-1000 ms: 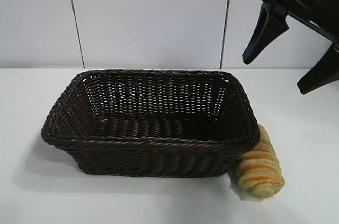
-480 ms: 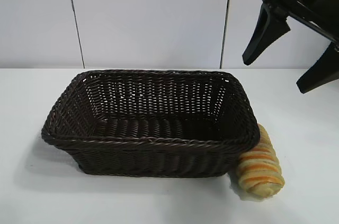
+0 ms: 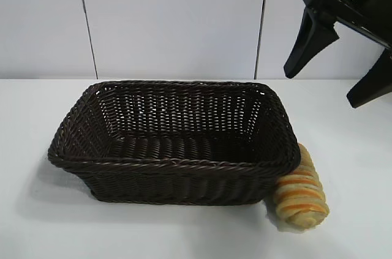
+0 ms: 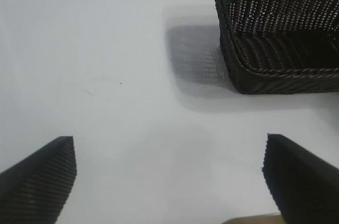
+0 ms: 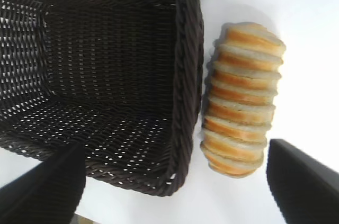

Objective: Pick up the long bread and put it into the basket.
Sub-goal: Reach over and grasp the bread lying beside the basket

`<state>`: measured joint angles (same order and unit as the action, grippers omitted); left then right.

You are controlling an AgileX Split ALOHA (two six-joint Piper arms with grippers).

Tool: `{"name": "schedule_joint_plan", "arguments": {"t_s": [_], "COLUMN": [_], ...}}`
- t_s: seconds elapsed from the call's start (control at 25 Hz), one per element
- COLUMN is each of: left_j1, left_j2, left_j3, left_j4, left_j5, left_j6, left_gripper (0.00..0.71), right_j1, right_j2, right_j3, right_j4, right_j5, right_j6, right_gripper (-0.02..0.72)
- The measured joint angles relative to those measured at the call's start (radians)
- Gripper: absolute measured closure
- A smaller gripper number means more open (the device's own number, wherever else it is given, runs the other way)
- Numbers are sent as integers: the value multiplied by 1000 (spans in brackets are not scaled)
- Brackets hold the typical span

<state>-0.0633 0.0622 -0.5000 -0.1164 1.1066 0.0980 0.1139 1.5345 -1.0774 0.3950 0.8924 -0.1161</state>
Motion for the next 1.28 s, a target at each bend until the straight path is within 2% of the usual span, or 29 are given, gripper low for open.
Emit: {"name": "schedule_joint_plan", "arguments": {"t_s": [0.24, 0.4, 0.8, 1.04, 1.28], "left_j1": [0, 0, 0, 0, 0], "left_j2": [0, 0, -75, -75, -75], "left_j3": [0, 0, 0, 0, 15], "left_j4": [0, 0, 0, 0, 2], "left_j5": [6, 6, 11, 11, 16], "left_j6": [0, 0, -1, -1, 0], "left_gripper": [20, 20, 20, 20, 20], "right_j1": [0, 0, 0, -6, -65], "right_j2": [0, 0, 0, -1, -3], "right_j3": [0, 0, 0, 14, 120], "right_j4": [-125, -188, -221, -283, -299], "right_j5": [25, 30, 32, 45, 5], "right_j6": [66, 89, 94, 122, 127], "right_gripper": [42, 42, 42, 42, 42]}}
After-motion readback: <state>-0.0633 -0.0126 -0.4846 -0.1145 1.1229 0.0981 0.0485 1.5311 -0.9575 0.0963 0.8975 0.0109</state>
